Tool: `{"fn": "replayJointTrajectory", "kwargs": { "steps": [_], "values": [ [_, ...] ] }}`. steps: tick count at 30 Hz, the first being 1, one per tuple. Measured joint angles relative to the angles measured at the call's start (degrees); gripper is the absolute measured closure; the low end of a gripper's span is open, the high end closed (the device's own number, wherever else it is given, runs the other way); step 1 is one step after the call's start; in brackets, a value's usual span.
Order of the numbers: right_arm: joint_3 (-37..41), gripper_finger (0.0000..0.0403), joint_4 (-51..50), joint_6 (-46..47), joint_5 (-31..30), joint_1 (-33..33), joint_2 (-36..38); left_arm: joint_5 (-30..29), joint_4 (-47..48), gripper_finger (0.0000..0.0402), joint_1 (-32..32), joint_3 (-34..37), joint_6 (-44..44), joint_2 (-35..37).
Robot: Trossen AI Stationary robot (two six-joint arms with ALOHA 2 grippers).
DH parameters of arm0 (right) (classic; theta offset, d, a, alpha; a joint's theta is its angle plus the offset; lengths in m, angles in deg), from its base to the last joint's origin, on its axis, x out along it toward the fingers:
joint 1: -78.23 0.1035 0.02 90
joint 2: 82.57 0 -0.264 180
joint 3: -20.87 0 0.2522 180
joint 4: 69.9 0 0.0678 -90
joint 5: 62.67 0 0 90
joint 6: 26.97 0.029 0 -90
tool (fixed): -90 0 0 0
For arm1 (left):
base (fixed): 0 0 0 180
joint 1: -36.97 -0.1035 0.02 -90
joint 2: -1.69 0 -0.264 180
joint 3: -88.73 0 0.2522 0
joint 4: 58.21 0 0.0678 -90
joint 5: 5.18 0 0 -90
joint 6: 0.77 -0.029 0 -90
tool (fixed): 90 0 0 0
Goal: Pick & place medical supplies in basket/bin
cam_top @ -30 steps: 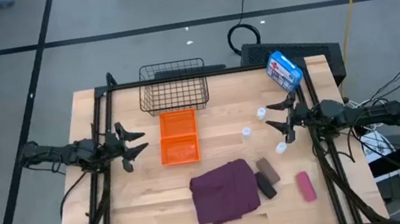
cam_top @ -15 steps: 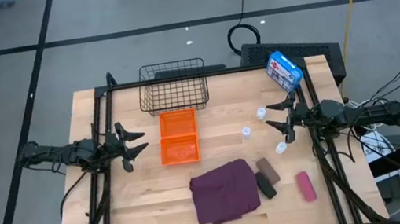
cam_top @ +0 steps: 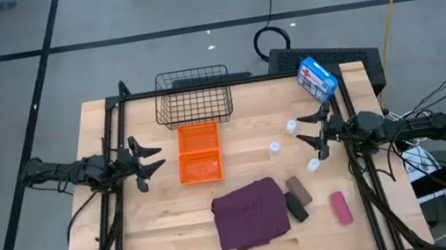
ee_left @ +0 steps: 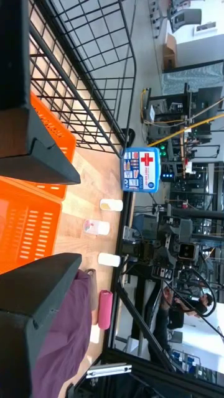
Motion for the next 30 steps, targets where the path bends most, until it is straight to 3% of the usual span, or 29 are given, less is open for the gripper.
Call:
{"fn": "replayJointTrajectory", "kwargs": {
  "steps": [30],
  "values": [
    [-0.02, 0.0143, 0.00, 0.02, 0.00, 0.00, 0.01, 0.02, -0.02, 0.0201, -0.02, -0.02, 0.00, 0.00]
  ]
}}
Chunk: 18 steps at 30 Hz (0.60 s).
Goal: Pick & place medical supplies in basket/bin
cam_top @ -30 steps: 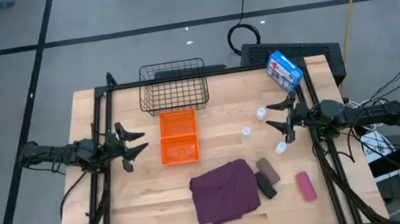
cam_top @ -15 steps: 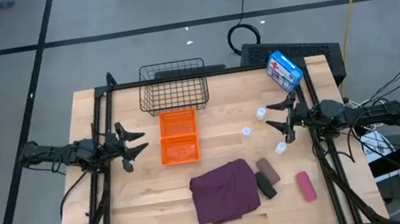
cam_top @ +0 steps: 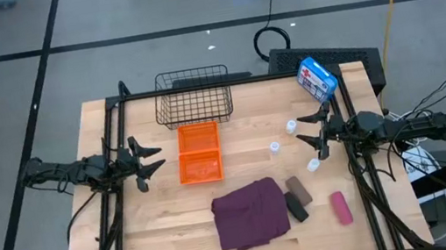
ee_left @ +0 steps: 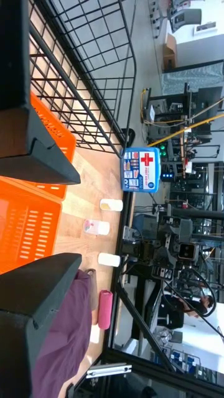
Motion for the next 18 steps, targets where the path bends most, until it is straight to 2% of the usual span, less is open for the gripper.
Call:
{"fn": "replayJointTrajectory", "kwargs": {
  "steps": [18],
  "values": [
    [0.01, 0.0147, 0.00, 0.00, 0.00, -0.01, 0.00, 0.00, 0.00, 0.0201, 0.01, 0.01, 0.00, 0.02]
  ]
}}
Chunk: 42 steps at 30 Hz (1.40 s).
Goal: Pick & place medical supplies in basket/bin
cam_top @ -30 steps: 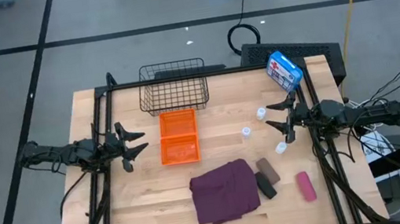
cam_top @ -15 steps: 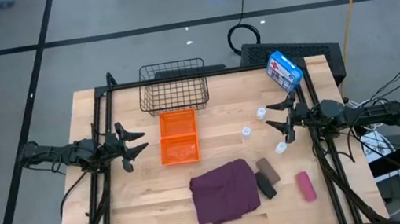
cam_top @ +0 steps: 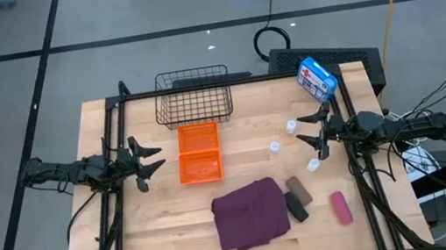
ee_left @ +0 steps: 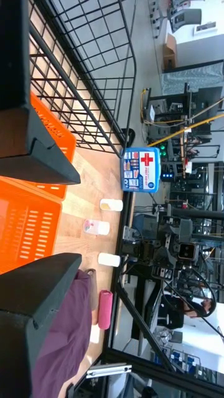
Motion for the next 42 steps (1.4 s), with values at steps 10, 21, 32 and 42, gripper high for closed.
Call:
{"fn": "replayJointTrajectory", "kwargs": {
  "steps": [10, 21, 32, 42],
  "values": [
    [0.00, 0.0148, 0.01, -0.01, 0.00, 0.00, 0.00, 0.00, 0.01, 0.0201, -0.01, 0.00, 0.00, 0.00],
    [0.01, 0.0144, 0.00, 0.01, 0.00, -0.01, 0.00, 0.00, 0.00, 0.0201, 0.00, 0.01, 0.00, 0.00],
    [-0.01, 0.0144, 0.00, -0.02, 0.00, 0.00, -0.01, -0.02, 0.00, 0.0201, -0.01, 0.00, 0.00, -0.02],
    [-0.01, 0.0146, 0.29, 0.50, 0.02, 0.01, -0.01, -0.01, 0.01, 0.0201, -0.02, -0.01, 0.00, -0.02]
  ]
}}
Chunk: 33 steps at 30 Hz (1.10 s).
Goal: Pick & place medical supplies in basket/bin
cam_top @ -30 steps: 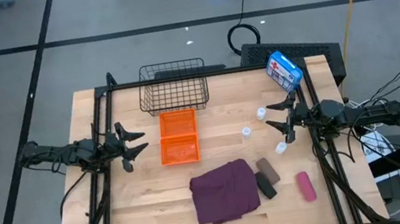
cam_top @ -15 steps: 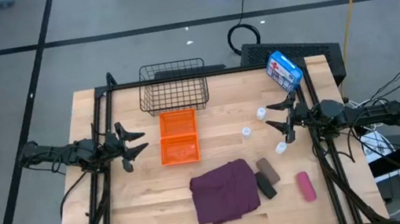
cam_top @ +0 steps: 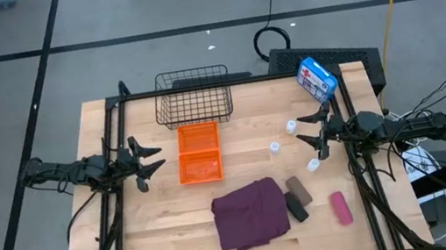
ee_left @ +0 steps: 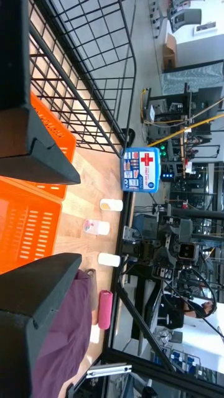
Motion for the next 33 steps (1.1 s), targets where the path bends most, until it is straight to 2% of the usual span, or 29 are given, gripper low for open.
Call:
{"fn": "replayJointTrajectory", "kwargs": {
  "steps": [8, 16, 18, 22, 25, 27, 30, 33],
  "values": [
    [0.02, 0.0147, 9.94, 14.48, 0.00, -0.01, 0.02, 0.00, -0.01, 0.0201, 0.01, 0.01, 0.00, 0.02],
    [0.02, 0.0147, 17.60, 19.75, 0.33, 0.07, 0.00, 0.00, 0.00, 0.0201, 0.02, 0.02, 0.00, 0.00],
    [0.02, 0.0147, 19.05, 20.51, 1.76, 0.04, -0.23, -0.01, -0.01, 0.0201, 0.01, 0.01, 0.00, 0.00],
    [-1.56, 0.0143, 21.69, 19.19, 9.55, 0.91, -2.41, -0.01, -0.01, 0.0201, 0.00, 0.02, 0.00, 0.00],
    [-7.60, 0.0140, 15.85, 15.78, 10.29, 3.34, -7.65, -0.01, 0.01, 0.0201, 0.01, 0.00, 0.00, 0.01],
    [-13.98, 0.0140, 7.15, 13.35, 8.57, 5.21, -11.76, -0.01, 0.00, 0.0201, 0.02, 0.00, 0.00, 0.00],
    [-24.44, 0.0140, -14.45, 12.62, 3.56, 8.26, -19.76, 0.00, -0.01, 0.0201, 0.00, 0.00, 0.00, 0.01],
    [-33.98, 0.0141, -37.00, 17.44, -1.90, 11.21, -28.20, -0.01, -0.01, 0.0201, 0.01, 0.02, 0.00, 0.02]
  ]
}}
